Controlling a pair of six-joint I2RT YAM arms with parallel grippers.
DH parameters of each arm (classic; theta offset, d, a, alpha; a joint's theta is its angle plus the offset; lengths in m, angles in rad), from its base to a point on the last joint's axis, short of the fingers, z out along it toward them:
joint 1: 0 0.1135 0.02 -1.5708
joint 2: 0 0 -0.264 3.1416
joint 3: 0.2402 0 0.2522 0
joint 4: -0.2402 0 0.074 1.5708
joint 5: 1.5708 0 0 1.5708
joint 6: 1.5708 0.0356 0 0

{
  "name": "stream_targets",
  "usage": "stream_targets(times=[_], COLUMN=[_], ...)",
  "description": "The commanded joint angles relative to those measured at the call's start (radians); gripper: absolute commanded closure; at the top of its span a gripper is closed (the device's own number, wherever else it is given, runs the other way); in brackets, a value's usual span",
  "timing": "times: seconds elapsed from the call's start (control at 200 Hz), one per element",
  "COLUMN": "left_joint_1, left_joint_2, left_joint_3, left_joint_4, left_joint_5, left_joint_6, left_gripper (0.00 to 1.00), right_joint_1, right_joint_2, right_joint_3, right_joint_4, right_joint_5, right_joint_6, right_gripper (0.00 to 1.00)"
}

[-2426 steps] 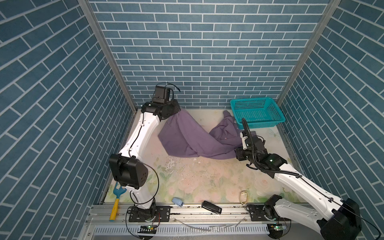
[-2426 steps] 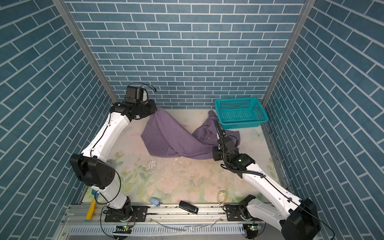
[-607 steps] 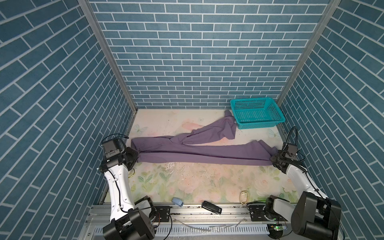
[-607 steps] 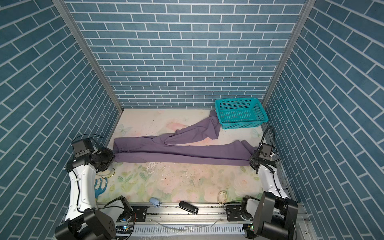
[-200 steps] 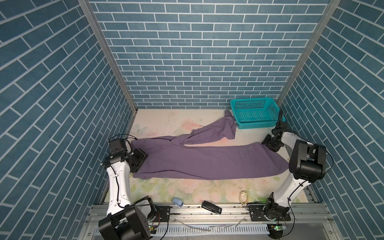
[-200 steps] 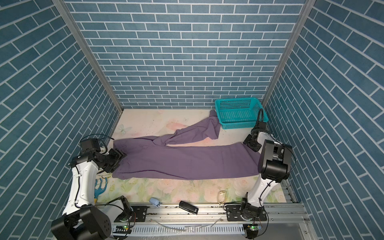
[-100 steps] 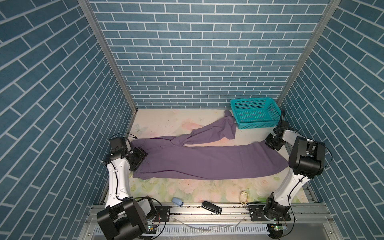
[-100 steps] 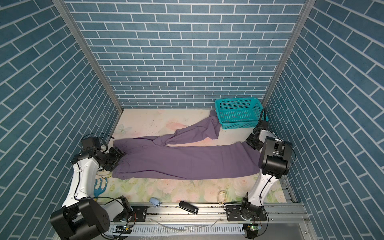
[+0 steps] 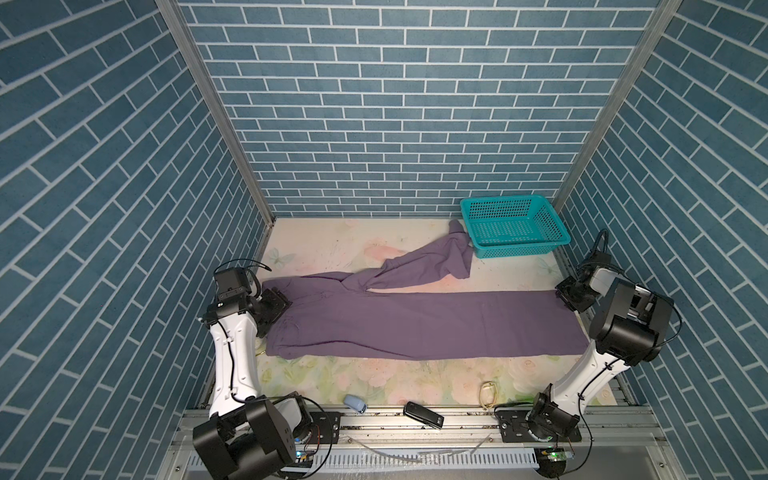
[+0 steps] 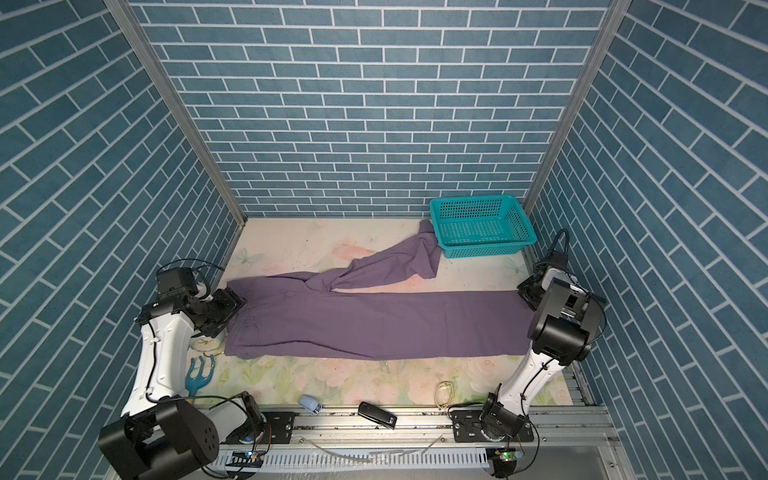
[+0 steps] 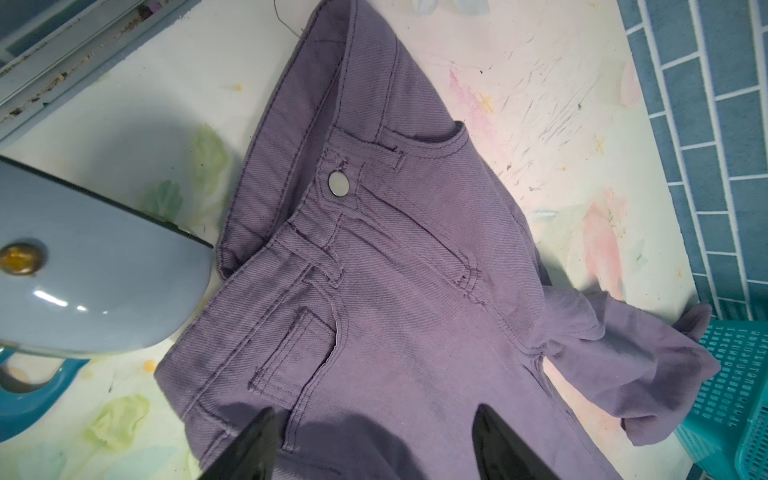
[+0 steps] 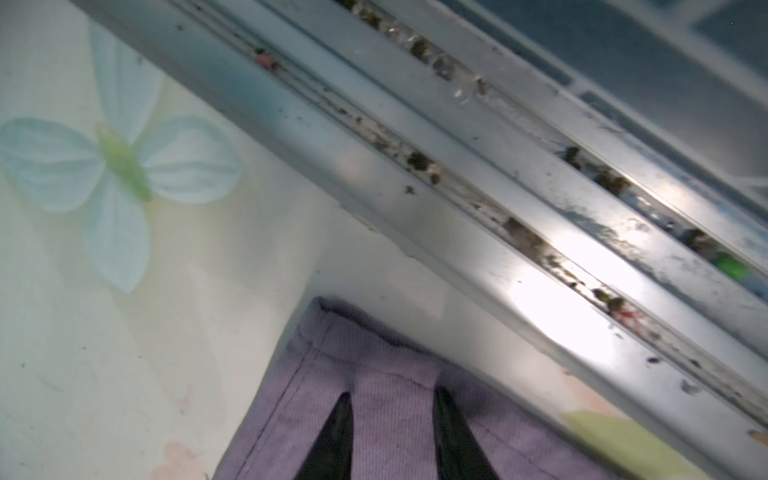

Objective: Fold and stack the trousers

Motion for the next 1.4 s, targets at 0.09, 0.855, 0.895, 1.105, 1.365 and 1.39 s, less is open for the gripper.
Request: stream_targets(times=[0.09, 0.855, 0.895, 1.105, 1.365, 1.39], left_joint_1=[-0.025, -0.150, -0.150, -0.182, -0.190, -0.194], left_joint_2=[0.105, 0.414, 0.428, 0.443, 0.535, 0.539], left_joint_3=[0.104, 0.319, 0.313, 0.260, 0.250, 0.247], left_joint_4=[-0.050, -0.037, -0.025, 0.071, 0.123, 0.130], left_joint_5=[-0.028, -0.233, -0.232, -0.276, -0.257, -0.258], left_joint_6=[0.055, -0.080, -0.090, -0.143, -0.167, -0.171], left_gripper=[0.26, 0.24, 0.25, 0.26, 0.28, 0.29], right_joint_1=[0.054, 0.793, 0.820, 0.979, 1.048, 1.049], right_joint_2=[-0.216, -0.149, -0.110, 0.116, 0.384, 0.403], right_joint_3=[-0.074, 0.158, 0.195, 0.404, 0.682, 0.700], right_joint_4=[0.082, 0.054, 0.053, 0.067, 0.003, -0.004], right_joint_5=[-0.113, 0.204, 0.196, 0.125, 0.085, 0.083], right_joint_6=[0.118, -0.211, -0.220, -0.255, -0.232, -0.228], right_gripper=[0.64, 0.34, 0.34, 0.37, 0.33, 0.33])
